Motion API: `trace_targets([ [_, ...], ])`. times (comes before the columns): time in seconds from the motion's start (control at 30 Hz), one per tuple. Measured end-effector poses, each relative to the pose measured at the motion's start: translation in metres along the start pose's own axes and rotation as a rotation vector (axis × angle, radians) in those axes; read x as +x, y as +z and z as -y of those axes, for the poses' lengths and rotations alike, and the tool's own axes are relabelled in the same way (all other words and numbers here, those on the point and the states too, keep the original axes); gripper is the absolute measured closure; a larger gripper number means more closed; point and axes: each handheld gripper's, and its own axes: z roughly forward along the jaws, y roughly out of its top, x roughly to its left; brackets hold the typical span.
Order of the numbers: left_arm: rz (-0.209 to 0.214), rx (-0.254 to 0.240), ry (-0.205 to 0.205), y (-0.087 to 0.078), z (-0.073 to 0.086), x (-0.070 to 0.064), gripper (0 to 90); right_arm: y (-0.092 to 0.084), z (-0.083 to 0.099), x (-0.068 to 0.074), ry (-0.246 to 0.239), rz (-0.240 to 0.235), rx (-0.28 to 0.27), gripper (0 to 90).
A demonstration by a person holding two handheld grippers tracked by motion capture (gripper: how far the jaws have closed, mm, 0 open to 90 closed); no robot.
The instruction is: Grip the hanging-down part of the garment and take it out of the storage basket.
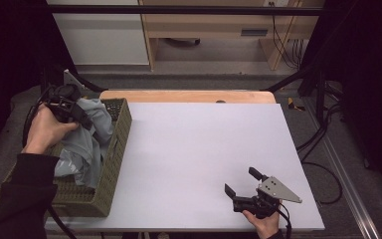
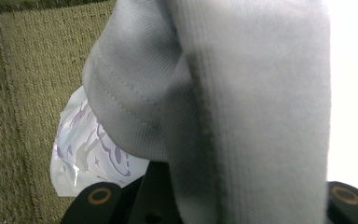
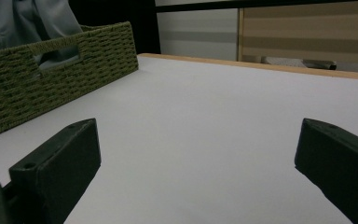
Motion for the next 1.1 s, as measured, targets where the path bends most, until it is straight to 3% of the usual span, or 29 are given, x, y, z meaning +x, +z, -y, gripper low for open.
trace_targets([
  [0.63, -0.006, -0.027, 0.003, -0.014, 0.003, 0.000, 83.0, 0.002, 0.000, 0.000, -0.004, -0.004, 0.022, 0.7],
  [1.1, -0.036, -0.096, 0.021, -0.066, 0.008, -0.005, 83.1, 0.006, -0.001, 0.001, 0.000, -0.017, 0.037, 1.1],
])
